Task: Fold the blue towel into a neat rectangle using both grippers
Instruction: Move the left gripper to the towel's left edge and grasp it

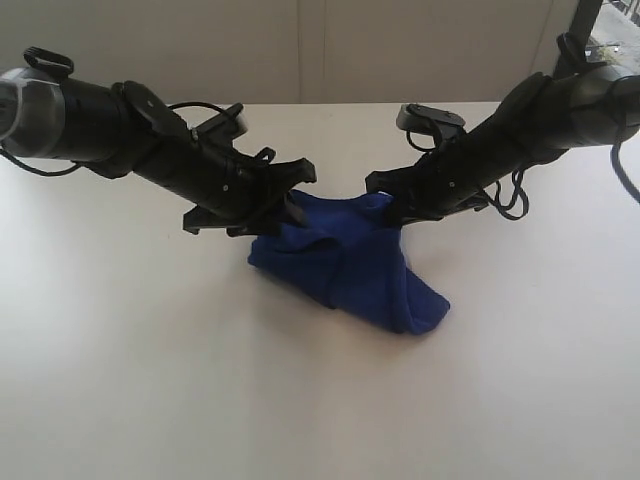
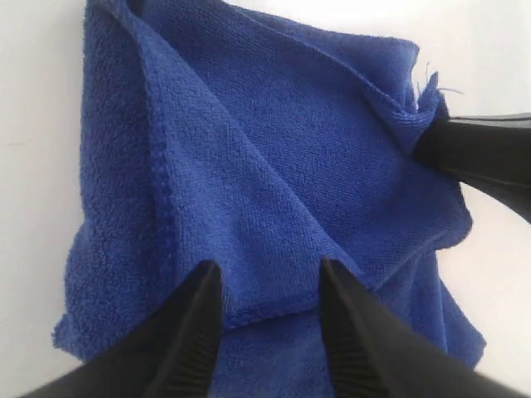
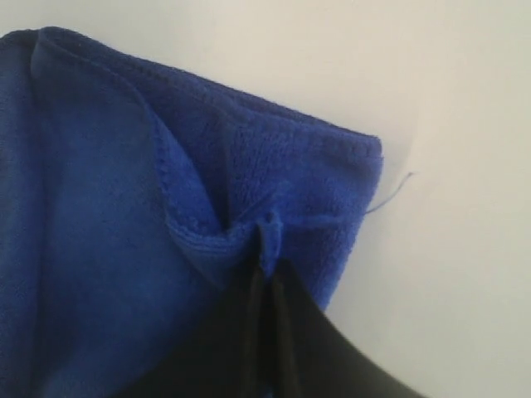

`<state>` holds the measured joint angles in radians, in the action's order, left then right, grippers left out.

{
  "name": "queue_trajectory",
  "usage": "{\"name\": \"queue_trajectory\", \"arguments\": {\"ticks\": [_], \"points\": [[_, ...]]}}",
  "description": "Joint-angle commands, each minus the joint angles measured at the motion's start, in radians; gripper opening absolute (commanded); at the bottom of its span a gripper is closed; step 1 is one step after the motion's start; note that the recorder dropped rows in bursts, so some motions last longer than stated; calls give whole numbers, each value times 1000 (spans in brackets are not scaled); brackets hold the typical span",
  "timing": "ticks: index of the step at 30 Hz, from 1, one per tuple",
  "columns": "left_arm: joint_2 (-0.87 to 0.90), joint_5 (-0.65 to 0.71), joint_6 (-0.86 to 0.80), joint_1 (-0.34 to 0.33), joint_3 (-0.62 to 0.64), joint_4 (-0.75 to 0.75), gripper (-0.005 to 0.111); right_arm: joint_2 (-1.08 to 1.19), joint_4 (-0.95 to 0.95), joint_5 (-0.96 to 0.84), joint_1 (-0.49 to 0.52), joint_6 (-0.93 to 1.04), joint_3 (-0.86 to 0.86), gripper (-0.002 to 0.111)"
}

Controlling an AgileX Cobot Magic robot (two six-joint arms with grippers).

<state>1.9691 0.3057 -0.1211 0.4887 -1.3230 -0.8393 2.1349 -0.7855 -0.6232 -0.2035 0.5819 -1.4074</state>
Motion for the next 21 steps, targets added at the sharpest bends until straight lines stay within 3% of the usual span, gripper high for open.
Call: {"name": "queue_trajectory", "arguments": {"ticks": [1, 21], "points": [[-3, 27, -7, 3, 13, 19, 53, -2, -7, 2, 6, -1, 2, 0], [14, -10, 38, 3, 37, 35, 53, -2, -7, 1, 6, -1, 2, 0]]}}
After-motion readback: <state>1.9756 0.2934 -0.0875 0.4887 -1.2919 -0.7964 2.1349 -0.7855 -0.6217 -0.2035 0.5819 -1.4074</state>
